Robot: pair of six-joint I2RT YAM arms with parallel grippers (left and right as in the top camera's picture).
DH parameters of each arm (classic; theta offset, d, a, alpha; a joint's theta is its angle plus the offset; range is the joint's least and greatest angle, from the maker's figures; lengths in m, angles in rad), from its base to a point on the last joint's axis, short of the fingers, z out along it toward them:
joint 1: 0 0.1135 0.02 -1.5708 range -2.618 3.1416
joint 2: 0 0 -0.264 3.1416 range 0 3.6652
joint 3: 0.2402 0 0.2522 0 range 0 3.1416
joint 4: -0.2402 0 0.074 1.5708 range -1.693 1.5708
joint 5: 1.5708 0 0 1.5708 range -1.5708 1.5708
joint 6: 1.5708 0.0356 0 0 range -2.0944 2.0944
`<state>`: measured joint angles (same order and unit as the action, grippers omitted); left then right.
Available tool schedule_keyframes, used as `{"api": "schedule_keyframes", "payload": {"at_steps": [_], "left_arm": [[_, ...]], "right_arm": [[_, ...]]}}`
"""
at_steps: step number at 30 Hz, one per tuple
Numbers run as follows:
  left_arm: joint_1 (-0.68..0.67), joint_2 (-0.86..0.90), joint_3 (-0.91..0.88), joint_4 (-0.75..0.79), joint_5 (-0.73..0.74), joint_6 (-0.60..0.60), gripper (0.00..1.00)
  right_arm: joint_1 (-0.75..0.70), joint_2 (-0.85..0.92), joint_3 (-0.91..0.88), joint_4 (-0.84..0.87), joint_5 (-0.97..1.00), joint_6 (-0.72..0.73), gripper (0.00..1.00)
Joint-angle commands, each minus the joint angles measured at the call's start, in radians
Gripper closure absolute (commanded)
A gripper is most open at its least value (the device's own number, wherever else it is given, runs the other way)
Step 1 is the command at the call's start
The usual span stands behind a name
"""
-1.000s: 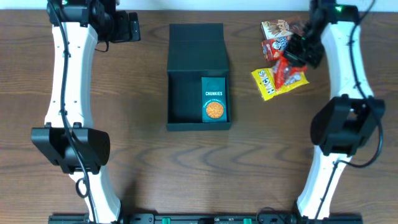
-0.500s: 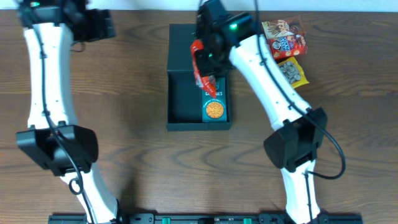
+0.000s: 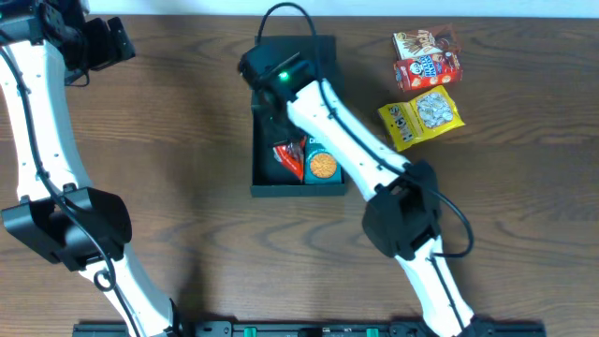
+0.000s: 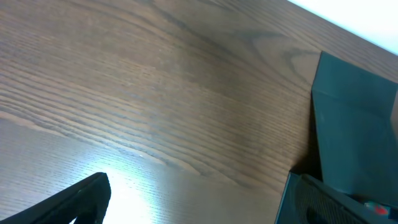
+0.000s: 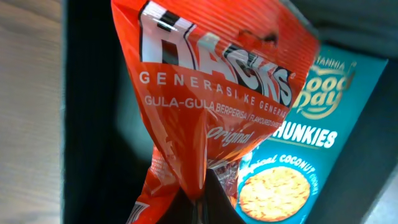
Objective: Pack container
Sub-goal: 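Lower the Hacks bag into the box's left side and release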
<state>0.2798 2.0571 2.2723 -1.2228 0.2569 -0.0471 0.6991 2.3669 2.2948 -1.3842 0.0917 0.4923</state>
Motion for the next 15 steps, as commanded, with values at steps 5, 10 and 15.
{"api": "schedule_keyframes", "payload": {"at_steps": [5, 10, 15], "left_arm": [[0.001, -0.001, 0.002, -0.003, 0.011, 0.018, 0.05], [0.001, -0.001, 0.002, -0.003, 0.011, 0.018, 0.05], [0.001, -0.001, 0.002, -0.003, 0.011, 0.018, 0.05]], "right_arm": [[0.051, -0.008, 0.013, -0.009, 0.070, 0.104, 0.98], [0.061, -0.008, 0.012, -0.027, 0.098, 0.093, 0.98], [0.061, -0.008, 0.012, -0.026, 0.111, 0.035, 0.42]]}}
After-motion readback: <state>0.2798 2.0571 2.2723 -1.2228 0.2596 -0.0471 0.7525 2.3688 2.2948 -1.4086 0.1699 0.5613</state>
